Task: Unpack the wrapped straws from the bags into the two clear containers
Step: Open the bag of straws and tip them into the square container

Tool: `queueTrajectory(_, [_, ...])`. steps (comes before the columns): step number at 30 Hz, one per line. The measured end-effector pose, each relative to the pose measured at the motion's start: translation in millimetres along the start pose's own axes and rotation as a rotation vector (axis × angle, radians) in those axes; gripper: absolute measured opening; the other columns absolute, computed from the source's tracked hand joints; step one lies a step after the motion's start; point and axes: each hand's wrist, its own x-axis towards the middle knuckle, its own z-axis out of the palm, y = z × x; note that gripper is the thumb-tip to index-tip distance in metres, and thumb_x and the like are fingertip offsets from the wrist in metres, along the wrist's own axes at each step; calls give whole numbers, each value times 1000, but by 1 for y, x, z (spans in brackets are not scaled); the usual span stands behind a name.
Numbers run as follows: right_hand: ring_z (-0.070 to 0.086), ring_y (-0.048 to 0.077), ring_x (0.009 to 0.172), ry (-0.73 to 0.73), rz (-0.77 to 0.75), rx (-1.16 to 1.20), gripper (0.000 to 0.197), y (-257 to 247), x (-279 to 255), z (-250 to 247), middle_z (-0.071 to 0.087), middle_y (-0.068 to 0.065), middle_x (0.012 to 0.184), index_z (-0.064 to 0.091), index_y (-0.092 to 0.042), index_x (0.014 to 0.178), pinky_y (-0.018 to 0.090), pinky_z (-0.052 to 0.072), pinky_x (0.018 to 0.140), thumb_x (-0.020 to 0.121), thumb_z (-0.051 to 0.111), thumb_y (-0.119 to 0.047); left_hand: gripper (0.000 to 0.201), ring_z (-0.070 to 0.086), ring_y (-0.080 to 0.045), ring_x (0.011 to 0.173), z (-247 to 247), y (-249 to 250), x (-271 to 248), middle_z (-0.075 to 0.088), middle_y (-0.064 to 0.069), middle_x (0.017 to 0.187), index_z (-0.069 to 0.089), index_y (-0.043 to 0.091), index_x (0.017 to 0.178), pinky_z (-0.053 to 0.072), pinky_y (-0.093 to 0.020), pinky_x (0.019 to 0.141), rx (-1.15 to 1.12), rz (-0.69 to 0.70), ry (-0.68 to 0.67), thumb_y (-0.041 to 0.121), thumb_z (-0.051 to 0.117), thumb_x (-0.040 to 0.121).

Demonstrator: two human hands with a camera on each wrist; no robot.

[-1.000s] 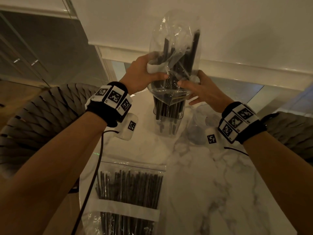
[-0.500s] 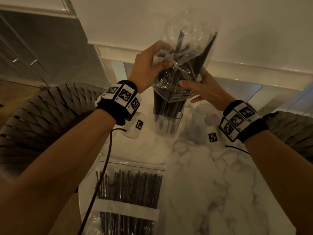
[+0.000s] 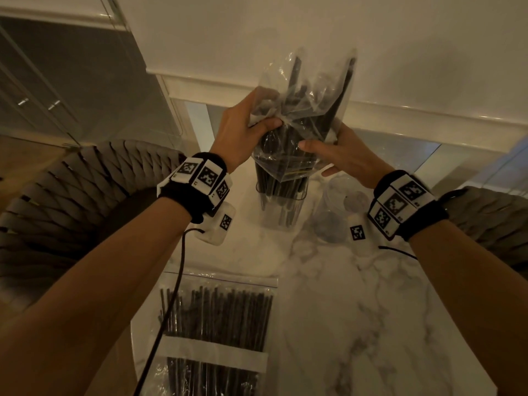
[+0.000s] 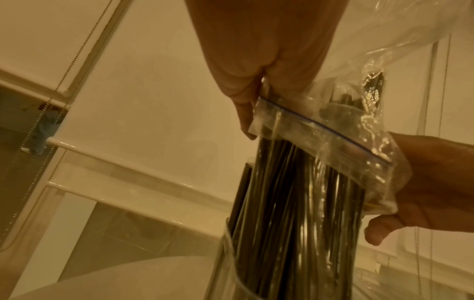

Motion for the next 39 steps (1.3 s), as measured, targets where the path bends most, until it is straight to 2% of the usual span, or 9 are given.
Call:
queueTrajectory(4, [68,21,92,15,-31,30,59,-2,1,1,63,4,118,40,-27,131,35,58,70,81,67,-40,32,59,7,91,1,3,-1,62,18,97,57,14,118,51,-15,82,-26,8,61,22,64,87])
queueTrajectory(10, [70,21,89,92,-95,96,48,-2,4,3,64,4,114,44,-25,125,34,59,67,83,67,-32,32,65,-15,94,7,7,-1,64,10,98,56,12,119,56,-38,85,-33,36,141,22,61,90])
queueTrajectory(16, [72,19,80,64,-98,108,50,6,2,7,65,3,113,44,-28,122,37,61,67,80,71,-28,35,56,4,90,12,1,-7,61,11,100,55,7,121,50,-16,83,15,41,116,20,61,90])
queueTrajectory(20, [73,19,81,34,-89,96,60,9,1,5,66,1,114,42,-25,130,40,61,70,79,72,-31,42,61,-1,90,7,-3,-12,61,16,100,50,14,124,53,-24,84,19,-5,24,24,66,86])
queueTrajectory(23, [71,18,89,-11,-72,70,63,6,1,3,65,2,117,41,-28,133,39,60,74,79,68,-46,49,57,16,94,0,-2,-11,59,26,102,49,19,125,46,-6,81,-57,-29,20,28,71,82])
queueTrajectory(25, [67,17,96,-36,-61,47,61,1,1,3,63,1,119,43,-29,133,38,59,77,80,62,-54,46,53,22,96,-5,0,-7,57,26,106,49,22,123,42,0,79,-83,-41,34,30,70,83])
queueTrajectory(28, [60,16,104,-58,-61,13,56,-4,-1,6,60,-4,118,47,-29,132,37,54,82,84,56,-55,34,54,10,101,-10,1,0,60,21,110,58,23,118,43,-14,88,-63,-55,47,31,67,86])
queueTrajectory(33, [59,16,103,0,-87,-5,51,-7,0,6,61,-3,115,55,-24,126,35,53,82,83,59,-52,25,51,23,95,-17,1,6,59,30,102,62,31,108,33,5,83,-35,-53,-17,26,68,84])
queueTrajectory(39, [62,19,94,5,-106,-56,48,-8,0,-6,66,-3,103,61,-22,116,38,54,78,79,64,-53,26,62,-2,104,-26,4,9,67,18,103,68,24,104,48,-36,99,-63,-40,-65,30,73,79])
